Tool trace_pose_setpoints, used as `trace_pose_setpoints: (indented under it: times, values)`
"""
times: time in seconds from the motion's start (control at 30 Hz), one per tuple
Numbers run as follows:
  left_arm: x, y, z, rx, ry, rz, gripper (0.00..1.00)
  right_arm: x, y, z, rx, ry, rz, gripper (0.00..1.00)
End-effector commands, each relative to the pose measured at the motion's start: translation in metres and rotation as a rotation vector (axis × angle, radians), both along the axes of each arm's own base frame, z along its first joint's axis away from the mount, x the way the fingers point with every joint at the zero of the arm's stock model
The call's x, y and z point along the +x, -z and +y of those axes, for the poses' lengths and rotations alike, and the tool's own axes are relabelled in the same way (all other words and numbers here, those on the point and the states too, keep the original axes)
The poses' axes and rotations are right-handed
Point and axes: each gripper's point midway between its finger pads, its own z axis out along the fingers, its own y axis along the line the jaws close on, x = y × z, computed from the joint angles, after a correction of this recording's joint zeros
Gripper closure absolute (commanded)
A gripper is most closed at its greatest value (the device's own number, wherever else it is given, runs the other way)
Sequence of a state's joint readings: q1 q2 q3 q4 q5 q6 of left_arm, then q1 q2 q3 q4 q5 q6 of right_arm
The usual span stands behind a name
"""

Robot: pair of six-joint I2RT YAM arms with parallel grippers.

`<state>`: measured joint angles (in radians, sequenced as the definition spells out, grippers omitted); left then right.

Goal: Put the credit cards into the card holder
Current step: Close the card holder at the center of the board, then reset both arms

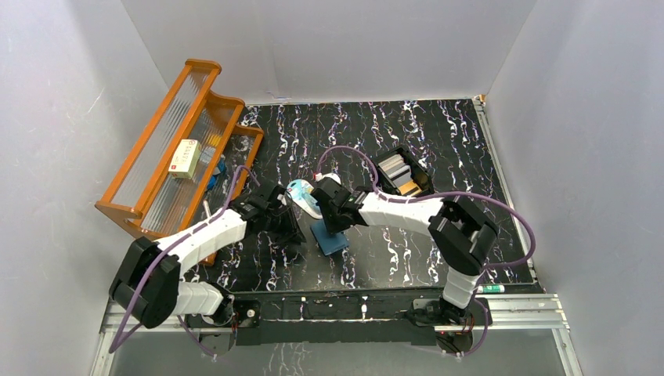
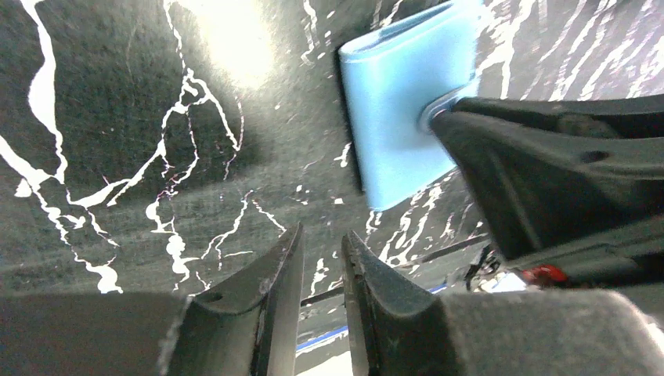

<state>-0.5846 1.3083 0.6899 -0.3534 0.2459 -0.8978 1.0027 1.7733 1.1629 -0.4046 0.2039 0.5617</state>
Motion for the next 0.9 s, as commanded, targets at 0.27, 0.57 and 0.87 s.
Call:
trace_pose_setpoints:
  times: [0.27, 0.57, 0.87]
  values:
    - [0.05, -0.185, 0.021, 0.021, -0.026, -0.476, 0.37, 0.001, -0.176, -0.023, 0.309, 0.053, -0.254, 0.33]
    - [0.025, -0.284, 0.036, -0.085, 0.007, -0.693, 0.01, -0.002, -0.294, -0.097, 0.468, 0.227, -0.513, 0.02]
    - [0.004, -0.325, 0.05, -0.193, -0.035, -0.859, 0.01, -0.016, -0.328, -0.154, 0.561, 0.385, -0.598, 0.02]
